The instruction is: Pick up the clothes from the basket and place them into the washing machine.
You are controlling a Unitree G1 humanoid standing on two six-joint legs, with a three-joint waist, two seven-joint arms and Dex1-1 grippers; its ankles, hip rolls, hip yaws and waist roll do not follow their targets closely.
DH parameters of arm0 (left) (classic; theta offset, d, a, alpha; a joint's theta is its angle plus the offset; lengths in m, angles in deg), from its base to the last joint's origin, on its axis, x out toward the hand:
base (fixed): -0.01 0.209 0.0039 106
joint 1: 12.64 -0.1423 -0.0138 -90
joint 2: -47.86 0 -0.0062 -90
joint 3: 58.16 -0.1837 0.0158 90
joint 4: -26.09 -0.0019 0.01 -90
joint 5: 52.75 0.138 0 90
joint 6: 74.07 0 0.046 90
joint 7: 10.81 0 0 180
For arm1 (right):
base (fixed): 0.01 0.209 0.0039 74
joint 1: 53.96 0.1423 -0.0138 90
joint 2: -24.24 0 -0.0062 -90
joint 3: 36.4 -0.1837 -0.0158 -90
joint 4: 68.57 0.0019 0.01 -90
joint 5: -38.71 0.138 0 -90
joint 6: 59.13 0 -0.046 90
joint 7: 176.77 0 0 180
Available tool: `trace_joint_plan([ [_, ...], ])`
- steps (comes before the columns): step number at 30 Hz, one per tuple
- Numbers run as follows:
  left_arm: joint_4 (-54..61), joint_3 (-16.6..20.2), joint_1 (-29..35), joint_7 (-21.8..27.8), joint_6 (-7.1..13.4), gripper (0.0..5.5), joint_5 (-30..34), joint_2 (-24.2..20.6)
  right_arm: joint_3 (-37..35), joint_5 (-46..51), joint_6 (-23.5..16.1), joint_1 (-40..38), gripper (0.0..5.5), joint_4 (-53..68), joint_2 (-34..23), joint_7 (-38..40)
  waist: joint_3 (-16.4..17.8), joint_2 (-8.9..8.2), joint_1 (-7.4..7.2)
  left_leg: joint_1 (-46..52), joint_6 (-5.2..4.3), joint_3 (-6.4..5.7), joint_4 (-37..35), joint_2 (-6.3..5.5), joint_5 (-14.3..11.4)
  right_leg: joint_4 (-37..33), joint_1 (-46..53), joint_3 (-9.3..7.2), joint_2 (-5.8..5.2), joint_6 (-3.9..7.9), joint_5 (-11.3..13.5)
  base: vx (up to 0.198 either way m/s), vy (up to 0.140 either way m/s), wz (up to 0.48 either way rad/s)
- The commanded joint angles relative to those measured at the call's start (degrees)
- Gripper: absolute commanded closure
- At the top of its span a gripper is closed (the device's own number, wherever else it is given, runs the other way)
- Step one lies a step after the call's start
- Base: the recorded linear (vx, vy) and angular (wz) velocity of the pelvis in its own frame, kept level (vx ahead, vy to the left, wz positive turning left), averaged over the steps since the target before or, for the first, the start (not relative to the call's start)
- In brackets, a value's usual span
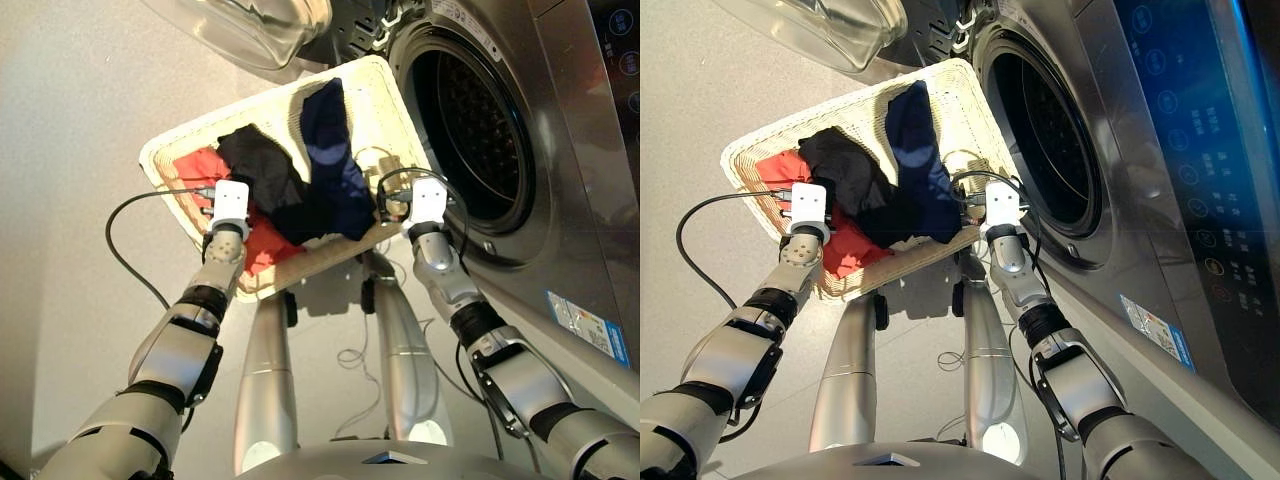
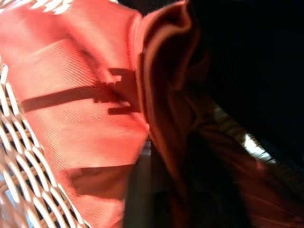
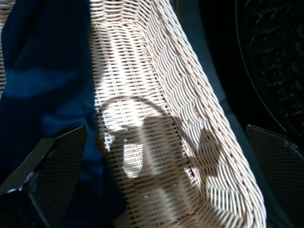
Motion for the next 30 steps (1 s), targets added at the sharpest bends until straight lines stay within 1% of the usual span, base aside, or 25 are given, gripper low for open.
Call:
trace_joint_plan([
  [1,-0.7,3.0,-2.6,-0.7,2.6,5.50,-2.7,0.1,0.0,0.8,-4.3,-1.4,0.00,4.2,0.3,-0.5,-2.6,1.95,-0.16,1.9,2.63,-0.03,-0.2,-1.69,-3.3,-0.2,3.5,-1.85,0.42,2.81,-2.5,0.000,0.000,0.000],
  [5,1.8,4.5,-5.1,-0.2,4.0,5.50,-5.9,1.3,-0.5,0.9,-4.3,-2.6,0.00,3.8,0.1,-0.8,-3.1,2.15,0.37,6.0,2.24,-0.07,-3.2,-1.69,-2.6,-2.7,7.2,-2.40,0.38,2.78,-2.0,0.000,0.000,0.000],
  [6,3.1,4.7,-5.8,0.1,4.5,5.50,-7.0,1.7,-0.5,0.9,-4.2,-2.8,0.00,3.7,0.1,-0.8,-3.2,2.14,0.49,7.2,2.13,-0.10,-4.4,-1.75,-2.1,-3.7,8.6,-2.44,0.40,2.78,-1.8,-0.056,-0.036,0.009],
  [7,4.2,5.0,-6.3,0.4,5.0,5.50,-8.4,2.1,-0.4,0.9,-4.1,-3.0,0.00,3.6,0.2,-0.8,-3.2,2.01,0.38,7.5,2.31,0.13,-5.4,-2.19,-0.1,-4.9,9.1,-2.59,0.03,2.41,-0.1,-0.055,-0.045,-0.006],
  [8,5.7,5.5,-7.0,0.7,5.8,5.50,-9.6,2.6,-0.3,0.8,-4.0,-3.2,0.00,3.4,0.1,-0.9,-3.2,2.07,0.65,9.1,2.13,0.12,-6.4,-2.17,0.2,-5.6,10.5,-2.72,-0.03,2.40,0.0,-0.055,-0.033,0.007],
  [12,10.8,6.2,-9.5,2.1,7.3,5.50,-13.3,4.2,0.7,-0.4,-3.5,-3.9,0.00,3.4,-0.2,-1.4,-2.9,2.21,1.37,14.5,1.70,-0.07,-9.7,-2.55,1.1,-8.4,15.6,-3.00,0.01,2.45,0.5,0.033,-0.042,-0.014],
  [15,15.9,6.6,-11.2,3.6,8.5,5.50,-16.3,5.4,3.1,-2.7,-2.4,-3.8,0.00,3.6,-1.1,-3.3,-2.8,2.26,2.09,18.8,1.28,0.06,-12.8,-2.89,2.1,-10.7,19.9,-3.39,0.05,2.58,0.9,0.050,-0.070,-0.004],
  [18,23.1,6.1,-13.3,5.6,9.7,5.50,-19.4,6.7,7.1,-5.3,-1.3,-3.0,0.00,4.4,-2.5,-6.8,-2.6,2.61,3.05,22.8,1.00,-0.12,-15.3,-3.17,3.2,-12.5,23.6,-3.68,0.25,2.66,1.1,0.055,-0.079,0.011],
  [21,27.6,4.8,-14.4,7.2,10.0,5.50,-21.0,7.5,10.4,-5.9,-0.7,-1.8,0.00,4.7,-2.9,-9.8,-2.3,2.95,3.82,25.1,0.97,-0.13,-16.3,-3.38,3.6,-13.5,26.1,-3.96,0.22,2.68,1.2,0.033,-0.062,0.085],
  [23,29.3,4.2,-14.7,8.3,10.1,5.50,-22.4,8.1,12.4,-5.9,-0.5,-0.6,0.00,5.9,-2.6,-11.8,-2.4,3.26,4.16,26.1,1.01,-0.09,-16.7,-3.45,3.6,-13.9,27.1,-3.76,0.34,2.61,1.1,0.000,0.000,0.000],
  [26,33.3,3.5,-15.4,9.4,10.4,5.50,-24.9,9.5,15.1,-7.2,-0.3,1.2,0.00,6.9,-2.2,-13.2,-2.5,3.88,4.75,27.0,1.01,-0.01,-17.0,-3.67,3.7,-14.4,28.2,-3.58,0.46,2.48,1.0,0.000,0.000,0.000],
  [30,36.4,2.4,-15.5,10.0,10.7,5.50,-26.3,10.7,16.6,-6.8,-0.2,2.7,0.00,7.8,-1.1,-14.3,-2.5,4.38,5.17,27.3,1.08,0.02,-17.0,-3.66,3.7,-14.3,28.4,-3.48,0.48,2.31,0.9,0.000,0.000,0.000],
])
